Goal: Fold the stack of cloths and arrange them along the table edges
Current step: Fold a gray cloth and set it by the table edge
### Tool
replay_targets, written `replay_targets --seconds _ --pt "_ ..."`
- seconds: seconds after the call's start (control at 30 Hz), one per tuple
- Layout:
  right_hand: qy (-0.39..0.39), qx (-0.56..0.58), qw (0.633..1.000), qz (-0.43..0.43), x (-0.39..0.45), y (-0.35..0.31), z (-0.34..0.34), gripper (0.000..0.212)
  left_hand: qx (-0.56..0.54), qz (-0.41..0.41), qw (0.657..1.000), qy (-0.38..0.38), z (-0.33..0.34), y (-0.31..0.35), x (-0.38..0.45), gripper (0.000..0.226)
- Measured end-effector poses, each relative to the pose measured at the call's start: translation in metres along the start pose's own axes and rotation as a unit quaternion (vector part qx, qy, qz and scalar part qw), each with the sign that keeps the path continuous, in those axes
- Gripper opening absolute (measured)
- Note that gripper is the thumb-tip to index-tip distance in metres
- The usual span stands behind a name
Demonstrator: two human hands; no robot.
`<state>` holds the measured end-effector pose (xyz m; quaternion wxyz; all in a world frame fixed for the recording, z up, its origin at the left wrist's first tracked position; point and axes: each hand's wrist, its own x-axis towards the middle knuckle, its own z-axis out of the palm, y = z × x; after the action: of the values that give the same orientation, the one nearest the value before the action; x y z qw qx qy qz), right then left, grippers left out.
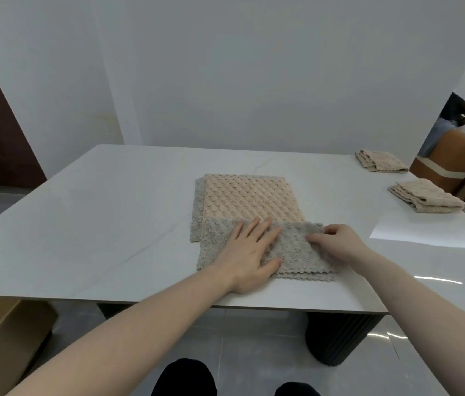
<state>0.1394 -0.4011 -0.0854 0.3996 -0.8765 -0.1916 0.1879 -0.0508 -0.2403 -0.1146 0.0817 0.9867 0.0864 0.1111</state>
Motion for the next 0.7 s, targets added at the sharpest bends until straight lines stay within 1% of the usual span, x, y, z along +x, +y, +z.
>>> replay_targets --seconds 0.07,0.1,0.2,0.3,0.4,0.5,0.6,0.7 --pt "-0.002 0.037 0.999 0.005 -0.006 -0.008 -0.005 0.03 -0.011 0.01 0.999 0.045 -0.006 -0.006 -0.006 0.068" --pt "-0.003 0.05 0.999 0.005 -0.008 -0.011 -0.007 0.03 -0.022 -0.001 0.998 0.063 -0.009 -0.013 -0.01 0.066" --pt "-0.017 0.083 0.996 -0.012 -0.014 -0.02 -0.01 0.029 -0.074 -0.074 0.988 0.113 -0.022 -0.043 -0.022 0.063" --pt "-0.054 0.139 0.988 -0.029 -0.022 -0.038 -0.008 0.023 -0.114 -0.158 0.968 0.161 -0.03 -0.071 -0.038 0.059" --pt "-0.1 0.167 0.979 -0.053 -0.034 -0.064 -0.001 0.019 -0.134 -0.21 0.955 0.158 -0.028 -0.087 -0.051 0.055" --pt "-0.134 0.201 0.968 -0.068 -0.046 -0.089 0.012 0.016 -0.135 -0.217 0.958 0.133 -0.02 -0.094 -0.055 0.052" --pt "-0.145 0.216 0.962 -0.081 -0.052 -0.108 0.03 0.016 -0.142 -0.22 0.957 0.126 -0.019 -0.095 -0.052 0.048" --pt "-0.147 0.219 0.96 -0.089 -0.055 -0.123 0.051 0.015 -0.171 -0.228 0.949 0.136 -0.019 -0.097 -0.052 0.044"
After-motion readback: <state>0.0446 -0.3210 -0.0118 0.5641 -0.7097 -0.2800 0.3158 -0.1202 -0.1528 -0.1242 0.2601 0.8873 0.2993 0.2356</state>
